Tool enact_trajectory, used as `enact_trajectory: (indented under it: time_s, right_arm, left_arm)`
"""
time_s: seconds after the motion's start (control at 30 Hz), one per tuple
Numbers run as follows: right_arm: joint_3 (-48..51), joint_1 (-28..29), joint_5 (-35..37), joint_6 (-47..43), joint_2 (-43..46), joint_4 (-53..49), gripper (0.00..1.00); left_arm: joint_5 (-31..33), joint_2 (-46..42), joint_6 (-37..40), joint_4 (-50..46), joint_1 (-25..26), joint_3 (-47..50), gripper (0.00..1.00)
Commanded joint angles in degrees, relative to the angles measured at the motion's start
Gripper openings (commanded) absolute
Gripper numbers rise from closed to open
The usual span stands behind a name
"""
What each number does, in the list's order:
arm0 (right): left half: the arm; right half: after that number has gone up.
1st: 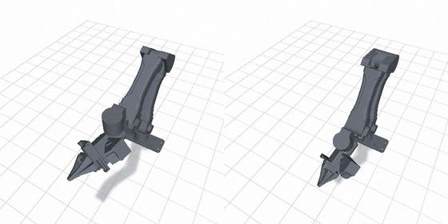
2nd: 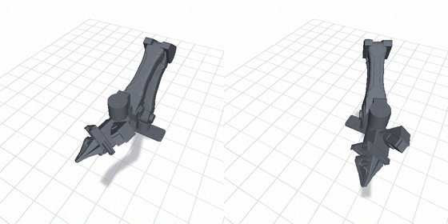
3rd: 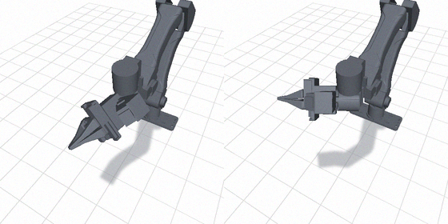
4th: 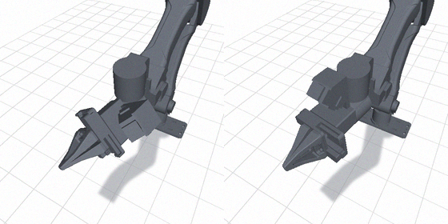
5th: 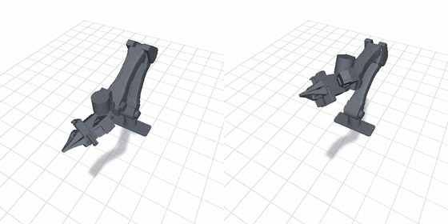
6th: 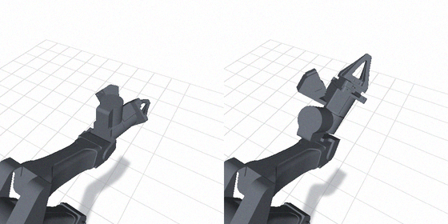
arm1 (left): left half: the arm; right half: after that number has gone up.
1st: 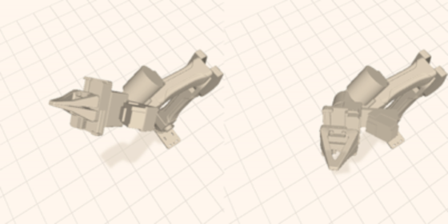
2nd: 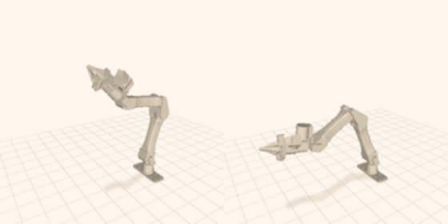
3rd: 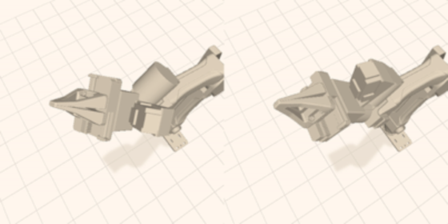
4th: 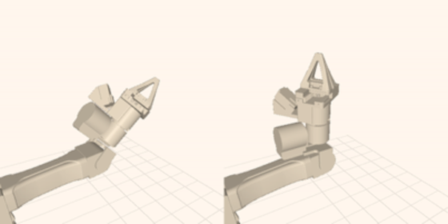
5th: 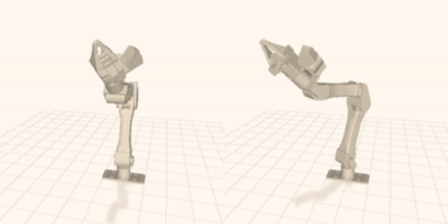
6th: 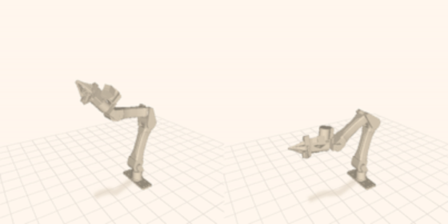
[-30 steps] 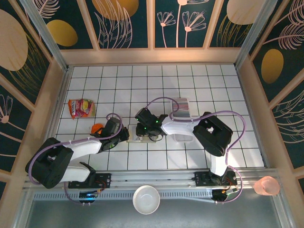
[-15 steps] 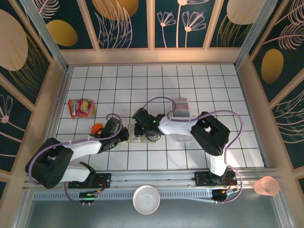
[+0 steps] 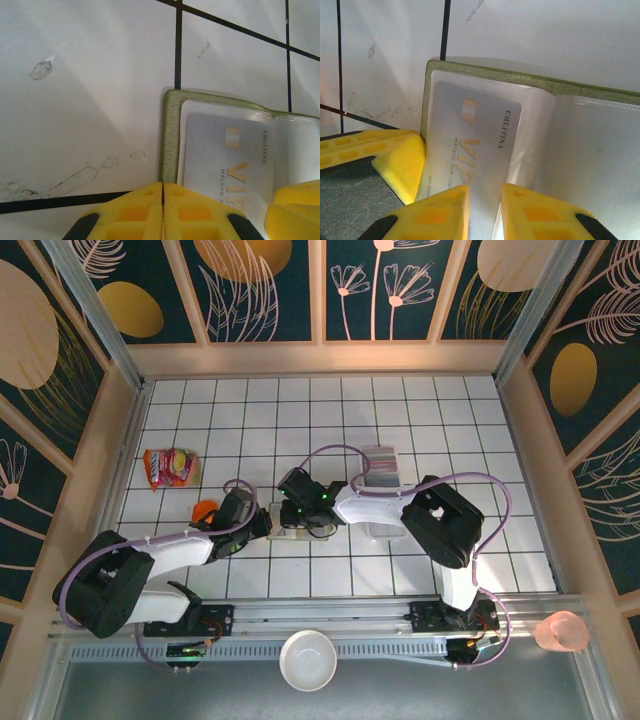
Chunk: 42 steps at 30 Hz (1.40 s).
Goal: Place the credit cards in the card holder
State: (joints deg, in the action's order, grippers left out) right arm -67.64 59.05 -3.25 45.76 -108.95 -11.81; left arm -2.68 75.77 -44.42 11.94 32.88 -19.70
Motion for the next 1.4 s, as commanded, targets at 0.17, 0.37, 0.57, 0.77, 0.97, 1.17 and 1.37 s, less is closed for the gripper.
enact_trajectory:
  time_s: [0.17,0.37,0.57,0.77,0.97,1.17,1.37]
  right_arm:
    - [3.2,0.7,7.0,0.2,8.1,-0.5,0.3]
    - [8.5,0.6,13.1,2.3,14.1,-2.6,0.3]
    - [13.0,1.1,12.8,5.7,16.8,-1.1,0.28]
    - [13.4,2.5,11.8,6.6,14.0,-0.2,0.28]
    - [13.7,2.7,12.5,7.3,13.0,-0.2,0.31]
    - [13.8,2.6,12.8,7.8,12.6,-1.1,0.34]
    - [13.6,2.6,13.2,8.4,11.5,-2.0,0.36]
  left_arm:
    - [0.3,-5.2,-0.3,-6.1,0.1,-0.4,0.14]
    - [1.5,-9.7,0.0,-10.9,0.0,-3.3,0.18]
    - [-0.8,-13.6,-0.4,-13.6,0.1,-5.7,0.21]
    - [-4.0,-17.3,-1.1,-14.4,0.0,-7.1,0.21]
    - [-10.8,-15.8,-0.7,-11.7,0.1,-7.6,0.15]
    - [-11.8,-9.9,-0.4,-9.1,0.1,-6.4,0.11]
    - [-9.3,-6.5,0.9,-8.9,0.1,-5.1,0.1]
